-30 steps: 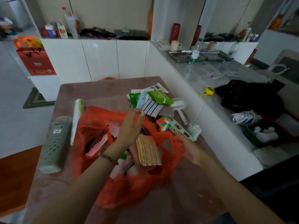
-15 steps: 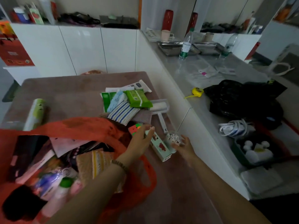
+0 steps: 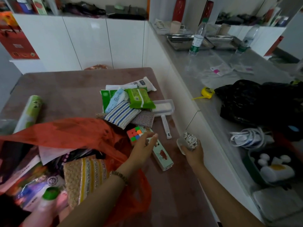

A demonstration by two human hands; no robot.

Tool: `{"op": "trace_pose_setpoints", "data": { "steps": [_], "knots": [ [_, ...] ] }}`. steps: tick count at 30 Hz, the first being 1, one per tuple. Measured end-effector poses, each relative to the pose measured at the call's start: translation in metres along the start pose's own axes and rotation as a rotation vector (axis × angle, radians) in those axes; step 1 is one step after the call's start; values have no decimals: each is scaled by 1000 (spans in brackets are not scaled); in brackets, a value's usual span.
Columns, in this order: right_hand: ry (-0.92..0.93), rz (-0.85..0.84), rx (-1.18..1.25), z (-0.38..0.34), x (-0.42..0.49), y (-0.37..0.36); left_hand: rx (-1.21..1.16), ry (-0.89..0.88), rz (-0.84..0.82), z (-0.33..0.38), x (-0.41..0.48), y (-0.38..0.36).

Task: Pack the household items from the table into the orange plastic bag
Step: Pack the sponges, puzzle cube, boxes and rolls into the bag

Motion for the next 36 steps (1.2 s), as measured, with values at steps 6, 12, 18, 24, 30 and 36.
{"op": "trace_pose_setpoints", "data": {
  "steps": [6,12,18,24,30,36],
  "knots": [
    [325,-193,-82,-84,-62,-33,-367,178,-189,43,-23,1],
    [418,-581,-15,-124,-109,-77,-500,0,-75,61,-68,83],
    [117,-596,-528,-112,-128,-107,-269,-3,-67,43,-124,175],
    [-1,-496,411,-160,-136,-98,-20,97,-177,21,-135,193],
    [18,-631,536,-192,-138,-89,206,66,-192,16,-111,167],
    [-45,-610,430,-165,-127,-93,321,-171,167,5,-104,156]
  ]
}}
Point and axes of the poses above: each hand's wrist, its own x-axis towards the middle knuckle, its own y-axis out of the back of the hand, z = x × y, the point moved 1 cm from there along x, towards the middle knuckle, and after that the axes turned 11 degrees about -z, right-handed, at the moved point
